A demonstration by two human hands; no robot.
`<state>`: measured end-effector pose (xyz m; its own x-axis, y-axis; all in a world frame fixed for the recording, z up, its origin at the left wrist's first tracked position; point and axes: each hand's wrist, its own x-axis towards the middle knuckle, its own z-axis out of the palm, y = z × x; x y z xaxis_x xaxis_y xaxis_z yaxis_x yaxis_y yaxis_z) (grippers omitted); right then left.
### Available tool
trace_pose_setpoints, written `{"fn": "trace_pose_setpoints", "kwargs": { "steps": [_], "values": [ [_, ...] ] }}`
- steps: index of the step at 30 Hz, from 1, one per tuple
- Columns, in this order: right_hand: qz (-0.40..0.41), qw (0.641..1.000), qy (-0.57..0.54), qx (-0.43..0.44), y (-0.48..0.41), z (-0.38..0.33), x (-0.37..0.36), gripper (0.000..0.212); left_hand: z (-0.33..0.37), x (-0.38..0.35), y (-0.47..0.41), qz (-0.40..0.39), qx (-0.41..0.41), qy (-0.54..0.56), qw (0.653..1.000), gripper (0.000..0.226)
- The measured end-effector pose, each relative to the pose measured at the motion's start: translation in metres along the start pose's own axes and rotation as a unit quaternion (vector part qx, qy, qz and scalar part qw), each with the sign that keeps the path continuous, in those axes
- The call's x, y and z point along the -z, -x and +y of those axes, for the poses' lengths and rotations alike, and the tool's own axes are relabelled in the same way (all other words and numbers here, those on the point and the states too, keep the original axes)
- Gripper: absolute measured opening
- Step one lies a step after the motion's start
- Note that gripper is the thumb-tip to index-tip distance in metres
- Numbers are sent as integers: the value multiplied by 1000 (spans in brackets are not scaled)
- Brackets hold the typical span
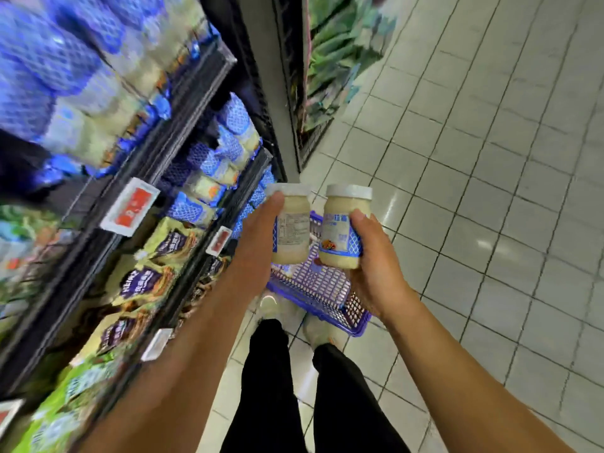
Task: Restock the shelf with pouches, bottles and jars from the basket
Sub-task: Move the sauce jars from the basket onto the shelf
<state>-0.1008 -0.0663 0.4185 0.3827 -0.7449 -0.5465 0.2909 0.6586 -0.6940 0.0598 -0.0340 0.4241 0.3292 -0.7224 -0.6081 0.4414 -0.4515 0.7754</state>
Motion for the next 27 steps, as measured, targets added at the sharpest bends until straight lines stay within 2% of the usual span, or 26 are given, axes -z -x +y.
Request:
{"fn": "trace_pose_setpoints", "kwargs": {
  "steps": [3,7,10,12,13,16,20,24,27],
  "values": [
    [-57,998,31,1,24,-22,-30,30,25,21,48,34,-34,40,998,50],
    [-139,985,101,14,56,-41,-75,28,55,54,119,106,-81,74,988,85],
    [-210,968,136,26,74,-44,-110,18,68,82,166,165,-123,122,971,71],
    [-256,954,156,25,87,-39,-132,24,70,99,195,188,-159,152,957,53],
    [-281,946,162,22,95,-35,-143,28,69,107,210,195,-175,160,952,52],
    [-346,923,169,5,122,-17,-177,48,65,126,256,235,-202,176,934,68],
    [-413,893,178,-22,164,13,-216,35,46,153,315,289,-234,200,907,74],
    [-466,854,228,-37,216,42,-243,52,18,178,376,332,-268,224,876,62],
    [-510,819,261,-31,258,67,-254,48,-1,191,427,368,-285,226,856,61]
  ]
}}
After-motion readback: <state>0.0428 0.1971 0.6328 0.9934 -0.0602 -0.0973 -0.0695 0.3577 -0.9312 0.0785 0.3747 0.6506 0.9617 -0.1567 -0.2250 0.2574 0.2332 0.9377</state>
